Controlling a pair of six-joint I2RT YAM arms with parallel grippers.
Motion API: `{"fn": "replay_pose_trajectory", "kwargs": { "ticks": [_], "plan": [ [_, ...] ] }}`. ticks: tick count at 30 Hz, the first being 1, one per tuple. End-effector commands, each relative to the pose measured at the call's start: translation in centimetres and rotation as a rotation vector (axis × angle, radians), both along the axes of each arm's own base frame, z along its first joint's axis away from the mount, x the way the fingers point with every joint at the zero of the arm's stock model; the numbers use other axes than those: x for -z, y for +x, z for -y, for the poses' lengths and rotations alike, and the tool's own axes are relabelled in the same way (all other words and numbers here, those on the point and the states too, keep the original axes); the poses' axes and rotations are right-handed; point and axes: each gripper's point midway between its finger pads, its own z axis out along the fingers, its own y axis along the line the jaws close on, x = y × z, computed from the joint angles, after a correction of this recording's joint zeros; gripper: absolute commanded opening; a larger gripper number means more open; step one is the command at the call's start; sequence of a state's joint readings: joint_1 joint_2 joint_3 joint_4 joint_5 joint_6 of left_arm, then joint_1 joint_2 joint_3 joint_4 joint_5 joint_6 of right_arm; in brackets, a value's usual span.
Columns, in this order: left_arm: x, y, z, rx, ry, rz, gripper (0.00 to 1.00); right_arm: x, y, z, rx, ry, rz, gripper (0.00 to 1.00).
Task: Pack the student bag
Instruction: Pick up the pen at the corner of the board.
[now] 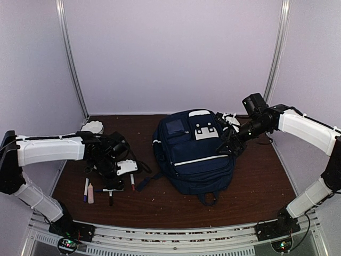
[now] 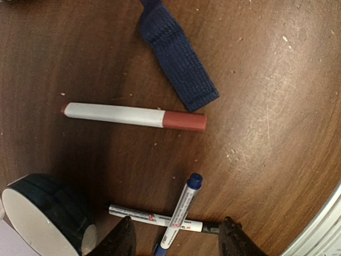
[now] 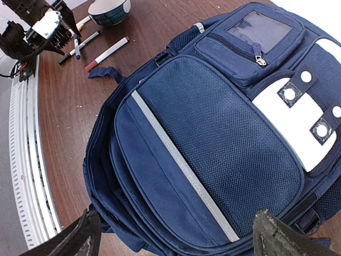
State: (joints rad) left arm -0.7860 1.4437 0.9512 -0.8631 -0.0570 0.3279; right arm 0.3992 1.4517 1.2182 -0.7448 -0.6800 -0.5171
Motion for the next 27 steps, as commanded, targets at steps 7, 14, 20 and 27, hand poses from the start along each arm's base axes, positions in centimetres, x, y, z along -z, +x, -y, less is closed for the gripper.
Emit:
{"fn": "replay_pose_trajectory", "kwargs": {
  "ticks": [7, 14, 20, 27],
  "plan": [
    [3.3, -0.1, 0.1, 0.036, 0.095, -0.019, 0.53, 0.4, -0.4, -0.3, -0.014, 0.004, -0.017, 1.0],
    [4.7, 0.0, -0.3, 0.045, 0.152, -0.039, 0.41, 0.5, -0.4, -0.3, -0.015, 0.002, -0.019, 1.0],
    [4.9, 0.2, -0.1, 0.042, 0.164, -0.046, 0.3, 0.7, -0.3, -0.3, -0.015, 0.001, -0.025, 1.0],
    [4.5, 0.7, 0.2, 0.035, 0.165, -0.034, 0.17, 0.5, -0.3, -0.3, -0.012, 0.005, -0.023, 1.0]
  ]
}}
